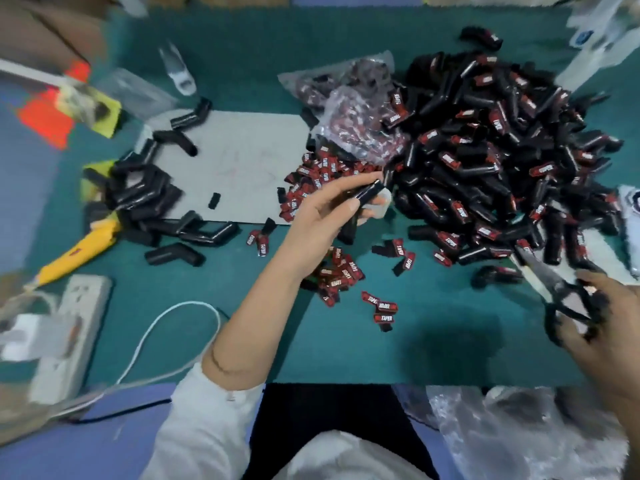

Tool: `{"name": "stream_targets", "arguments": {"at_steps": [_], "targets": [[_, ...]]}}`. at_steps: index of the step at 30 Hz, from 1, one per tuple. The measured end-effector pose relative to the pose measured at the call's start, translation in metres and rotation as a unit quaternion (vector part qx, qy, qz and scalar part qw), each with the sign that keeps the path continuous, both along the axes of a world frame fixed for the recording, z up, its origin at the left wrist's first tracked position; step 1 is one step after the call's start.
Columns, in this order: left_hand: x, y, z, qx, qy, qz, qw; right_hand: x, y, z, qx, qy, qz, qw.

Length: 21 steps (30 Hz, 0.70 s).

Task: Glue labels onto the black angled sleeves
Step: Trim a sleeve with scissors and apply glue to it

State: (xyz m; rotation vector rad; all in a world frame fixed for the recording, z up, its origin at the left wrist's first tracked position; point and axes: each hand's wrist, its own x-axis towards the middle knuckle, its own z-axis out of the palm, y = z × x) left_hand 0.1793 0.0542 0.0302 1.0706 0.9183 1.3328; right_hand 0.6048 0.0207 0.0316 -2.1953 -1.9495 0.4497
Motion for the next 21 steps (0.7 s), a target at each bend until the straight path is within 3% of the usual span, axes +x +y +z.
{"name": "stream_targets", "arguments": {"at_steps": [3, 10, 12, 21], "targets": [[-0.015, -0.006, 0.001, 0.013, 0.013, 0.025, 1.0, -0.053, 0.02, 0.024, 0.017, 0.021, 0.123, 0.992], [-0.033, -0.013, -0.01, -0.001, 0.027, 0.038, 0.999, -0.174, 0.04, 0.028, 0.101, 0.103, 0.262, 0.954], [-0.04, -0.013, -0.014, -0.014, 0.002, 0.047, 0.999, -0.195, 0.042, 0.02, 0.115, 0.122, 0.277, 0.946], [-0.056, -0.022, -0.019, -0.049, -0.074, -0.005, 0.996, -0.217, 0.041, -0.018, 0.178, 0.034, 0.252, 0.951]]}}
